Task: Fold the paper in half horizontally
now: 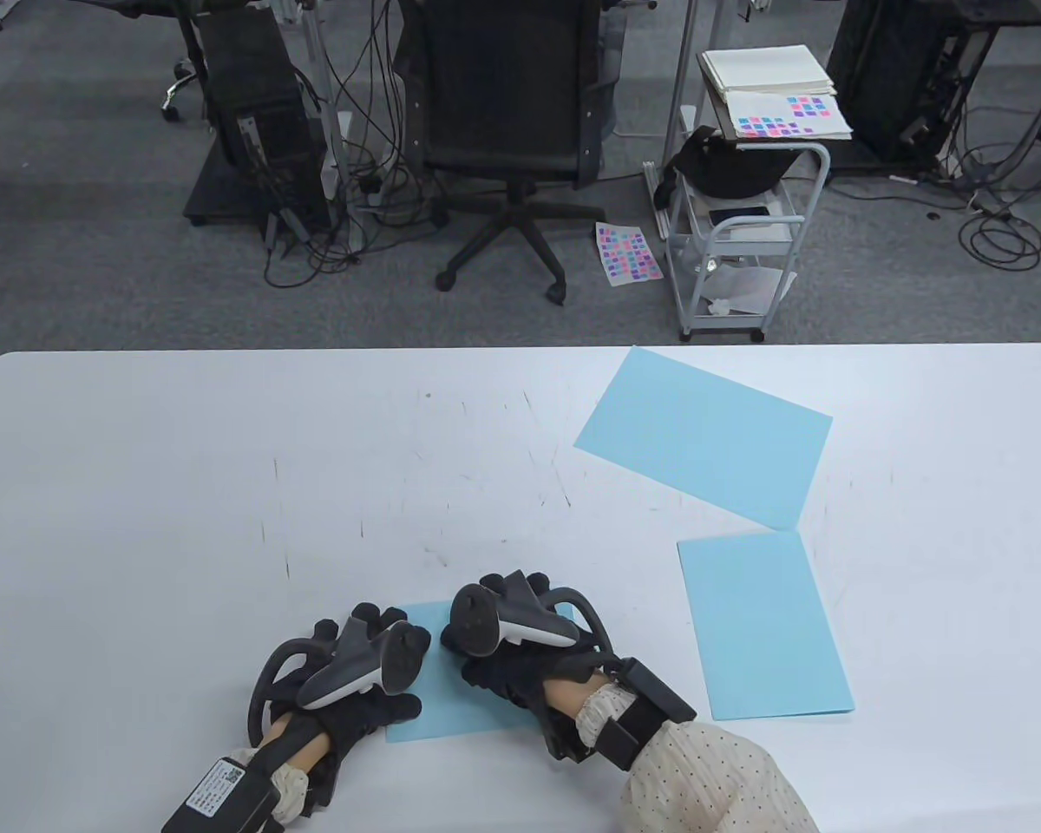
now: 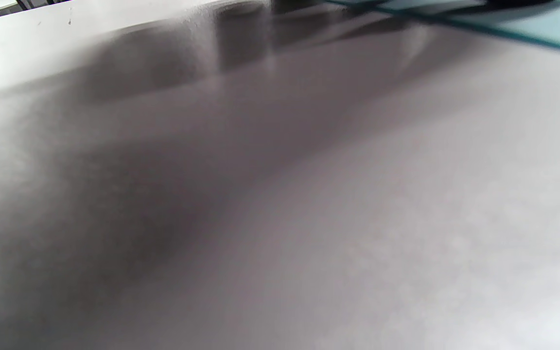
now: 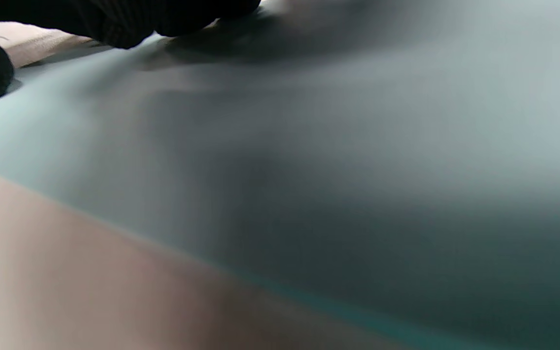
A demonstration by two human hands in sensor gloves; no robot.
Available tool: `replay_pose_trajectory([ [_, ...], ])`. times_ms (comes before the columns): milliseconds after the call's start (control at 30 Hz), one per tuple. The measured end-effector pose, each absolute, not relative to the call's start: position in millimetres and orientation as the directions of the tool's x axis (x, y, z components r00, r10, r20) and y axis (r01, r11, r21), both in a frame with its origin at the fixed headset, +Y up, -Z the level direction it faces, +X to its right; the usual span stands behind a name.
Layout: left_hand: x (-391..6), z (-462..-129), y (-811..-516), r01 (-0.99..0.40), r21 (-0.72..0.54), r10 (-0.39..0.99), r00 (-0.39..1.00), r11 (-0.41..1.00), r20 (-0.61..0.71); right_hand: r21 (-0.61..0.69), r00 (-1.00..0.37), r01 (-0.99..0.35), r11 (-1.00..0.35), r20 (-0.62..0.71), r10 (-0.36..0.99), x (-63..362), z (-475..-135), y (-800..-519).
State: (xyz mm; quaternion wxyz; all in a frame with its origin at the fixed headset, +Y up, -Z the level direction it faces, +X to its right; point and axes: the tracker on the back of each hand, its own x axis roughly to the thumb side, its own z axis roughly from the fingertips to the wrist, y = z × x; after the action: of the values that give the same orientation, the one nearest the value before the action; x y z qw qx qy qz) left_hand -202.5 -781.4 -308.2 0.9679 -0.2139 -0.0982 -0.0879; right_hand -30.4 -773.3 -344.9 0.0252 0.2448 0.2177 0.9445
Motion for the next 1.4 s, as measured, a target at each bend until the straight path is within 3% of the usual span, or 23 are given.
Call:
replay_pose_trajectory([
  [433,-201,-308,-781,0.220,-0.408,-0.139,0.966,0.886,0.220,0.441,-0.899,0.052,-0.896,0.411,0.149,-23,-350,-773],
  [1400,-202,-308,-782,0.204,-0.441,-0.124,0.971,0.874,0.203,0.448,-0.958,-0.033,-0.893,0.239,0.156,45,-361,-775],
])
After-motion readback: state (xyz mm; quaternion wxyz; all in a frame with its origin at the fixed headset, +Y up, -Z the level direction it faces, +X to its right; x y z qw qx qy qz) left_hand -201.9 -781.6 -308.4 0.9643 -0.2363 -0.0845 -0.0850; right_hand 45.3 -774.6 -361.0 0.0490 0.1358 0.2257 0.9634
